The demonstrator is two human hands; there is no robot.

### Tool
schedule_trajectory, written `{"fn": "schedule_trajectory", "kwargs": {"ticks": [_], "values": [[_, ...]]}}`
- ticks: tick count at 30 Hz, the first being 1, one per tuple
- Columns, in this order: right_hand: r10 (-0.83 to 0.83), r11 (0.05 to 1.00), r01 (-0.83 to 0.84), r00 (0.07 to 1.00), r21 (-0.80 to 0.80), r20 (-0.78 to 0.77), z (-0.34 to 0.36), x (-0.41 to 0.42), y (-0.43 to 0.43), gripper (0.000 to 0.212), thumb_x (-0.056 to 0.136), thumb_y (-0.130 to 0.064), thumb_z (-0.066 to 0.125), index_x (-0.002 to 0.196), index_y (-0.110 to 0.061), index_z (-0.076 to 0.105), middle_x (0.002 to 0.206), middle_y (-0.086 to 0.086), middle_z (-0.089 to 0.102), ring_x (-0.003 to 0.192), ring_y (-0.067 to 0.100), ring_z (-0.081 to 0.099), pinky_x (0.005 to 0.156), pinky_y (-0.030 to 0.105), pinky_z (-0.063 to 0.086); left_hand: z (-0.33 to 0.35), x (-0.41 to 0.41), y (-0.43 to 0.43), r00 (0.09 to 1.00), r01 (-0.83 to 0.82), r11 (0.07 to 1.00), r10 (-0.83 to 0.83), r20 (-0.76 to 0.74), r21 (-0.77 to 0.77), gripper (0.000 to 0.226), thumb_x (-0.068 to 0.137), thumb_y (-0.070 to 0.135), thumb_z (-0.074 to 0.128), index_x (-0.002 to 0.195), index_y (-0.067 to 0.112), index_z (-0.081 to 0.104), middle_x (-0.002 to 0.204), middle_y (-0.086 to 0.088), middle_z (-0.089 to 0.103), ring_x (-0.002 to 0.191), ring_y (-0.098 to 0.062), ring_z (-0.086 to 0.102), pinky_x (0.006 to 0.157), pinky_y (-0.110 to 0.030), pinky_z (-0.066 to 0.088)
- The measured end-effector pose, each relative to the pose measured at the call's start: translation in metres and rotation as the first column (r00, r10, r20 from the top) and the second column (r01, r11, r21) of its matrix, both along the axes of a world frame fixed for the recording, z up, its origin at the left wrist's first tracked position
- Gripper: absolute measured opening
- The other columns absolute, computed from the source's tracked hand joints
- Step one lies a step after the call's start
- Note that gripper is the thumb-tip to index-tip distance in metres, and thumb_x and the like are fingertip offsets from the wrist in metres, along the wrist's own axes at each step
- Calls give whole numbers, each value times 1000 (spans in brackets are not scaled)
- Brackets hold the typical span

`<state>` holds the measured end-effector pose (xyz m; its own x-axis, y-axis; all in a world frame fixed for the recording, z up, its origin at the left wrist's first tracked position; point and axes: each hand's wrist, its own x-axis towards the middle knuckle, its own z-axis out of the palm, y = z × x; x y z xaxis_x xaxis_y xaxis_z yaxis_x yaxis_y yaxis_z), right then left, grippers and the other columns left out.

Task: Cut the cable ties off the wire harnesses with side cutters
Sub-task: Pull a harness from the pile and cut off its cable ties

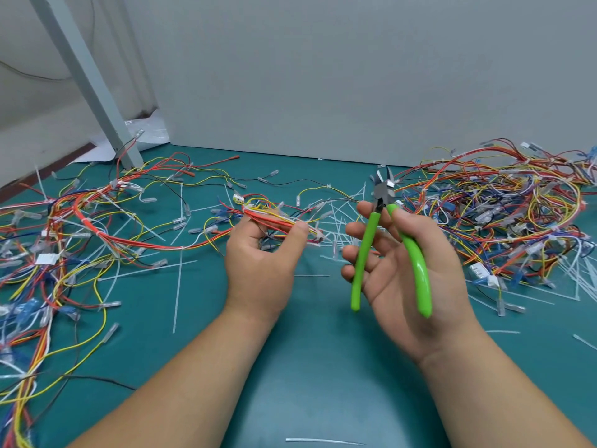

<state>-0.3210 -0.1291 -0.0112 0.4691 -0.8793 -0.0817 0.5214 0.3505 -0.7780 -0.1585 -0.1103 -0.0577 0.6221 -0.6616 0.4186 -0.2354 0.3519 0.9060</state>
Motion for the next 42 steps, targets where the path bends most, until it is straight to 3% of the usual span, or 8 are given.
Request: {"fn": "schedule_trajectory", "kwargs": {"ticks": [6,12,17,26,32,35,39,42], "values": [[202,979,-198,975,47,-90,-2,2,3,49,79,-40,63,117,-11,72,100,13,67,68,24,64,61,33,51,-2,-4,3,968,46,999,-42,248,-9,8,72,24,60,77,20,65,90,0,67,100,-32,62,95,-54,46],[179,984,-172,941,52,-285,-10,7,4,38,68,-41,74,101,-22,80,104,3,67,74,23,68,64,34,48,3,-7,5,978,56,998,-60,198,24,6,74,7,58,74,12,61,95,-8,62,96,-10,60,89,-18,42],[195,981,-177,923,84,-331,-13,8,1,52,66,-41,77,109,-11,76,101,6,74,84,24,73,63,34,51,5,-7,5,960,-33,998,16,280,58,7,81,14,66,76,18,62,96,-5,59,92,-1,57,84,-8,38],[0,999,-18,919,-43,-394,-14,5,-4,49,62,-40,78,101,-10,78,102,6,76,76,15,71,62,32,43,-1,5,4,1000,-26,990,26,-3,-141,48,97,50,41,131,19,51,137,-4,55,134,-22,47,115,-47,34],[-58,991,14,943,-136,-328,-12,6,-3,48,55,-44,78,97,-21,81,101,2,75,76,13,66,63,31,40,3,5,2,975,-173,977,152,164,127,34,90,56,53,74,34,72,78,15,72,99,-28,65,95,-56,45],[-74,987,31,959,-156,-273,-12,6,-2,46,56,-42,78,97,-20,81,99,4,73,76,14,64,61,30,40,1,4,1,962,-223,952,181,203,208,3,79,44,65,80,41,66,76,20,67,97,-21,61,95,-54,45],[-112,978,60,959,-198,-261,-11,5,-2,46,59,-44,76,101,-23,80,104,0,75,80,14,64,63,29,43,3,-3,3,911,-259,918,130,391,300,33,76,38,59,108,44,66,97,17,62,103,-10,48,97,-43,40],[-121,974,71,965,-214,-233,-11,4,-2,42,61,-42,76,99,-25,81,106,2,75,81,14,63,62,28,42,9,1,7,964,-113,967,52,261,227,31,83,48,44,92,40,73,95,13,70,106,-22,60,98,-54,44]]}}
